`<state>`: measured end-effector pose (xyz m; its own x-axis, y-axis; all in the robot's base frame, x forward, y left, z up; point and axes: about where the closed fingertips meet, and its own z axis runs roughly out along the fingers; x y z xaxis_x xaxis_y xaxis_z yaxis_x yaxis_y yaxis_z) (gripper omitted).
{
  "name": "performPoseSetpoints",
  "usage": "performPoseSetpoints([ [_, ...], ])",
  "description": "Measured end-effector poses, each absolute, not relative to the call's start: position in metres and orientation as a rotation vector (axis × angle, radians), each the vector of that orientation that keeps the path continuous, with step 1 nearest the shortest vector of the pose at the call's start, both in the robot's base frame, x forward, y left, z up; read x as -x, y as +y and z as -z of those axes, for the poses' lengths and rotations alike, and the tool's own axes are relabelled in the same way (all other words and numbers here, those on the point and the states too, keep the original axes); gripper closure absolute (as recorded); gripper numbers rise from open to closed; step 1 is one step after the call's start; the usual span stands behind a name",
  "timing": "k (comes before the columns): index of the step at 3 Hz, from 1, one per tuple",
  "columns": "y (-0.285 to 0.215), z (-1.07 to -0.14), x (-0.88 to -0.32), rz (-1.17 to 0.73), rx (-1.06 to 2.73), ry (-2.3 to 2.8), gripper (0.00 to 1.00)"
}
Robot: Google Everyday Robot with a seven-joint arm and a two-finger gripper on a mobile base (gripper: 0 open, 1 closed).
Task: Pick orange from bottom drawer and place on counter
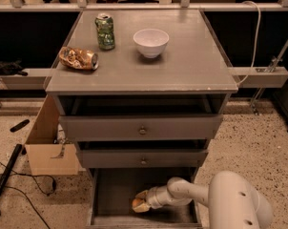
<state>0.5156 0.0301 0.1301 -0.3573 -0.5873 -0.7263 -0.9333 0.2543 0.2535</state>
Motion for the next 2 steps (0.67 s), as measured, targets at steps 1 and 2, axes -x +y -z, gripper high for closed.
performPoseSetpoints([
  [1, 0.018, -0.146, -0.503, -0.909, 1.372, 2.013, 1.0],
  [2, -0.009, -0.192, -0.5, -0.791, 1.363, 1.935, 1.0],
])
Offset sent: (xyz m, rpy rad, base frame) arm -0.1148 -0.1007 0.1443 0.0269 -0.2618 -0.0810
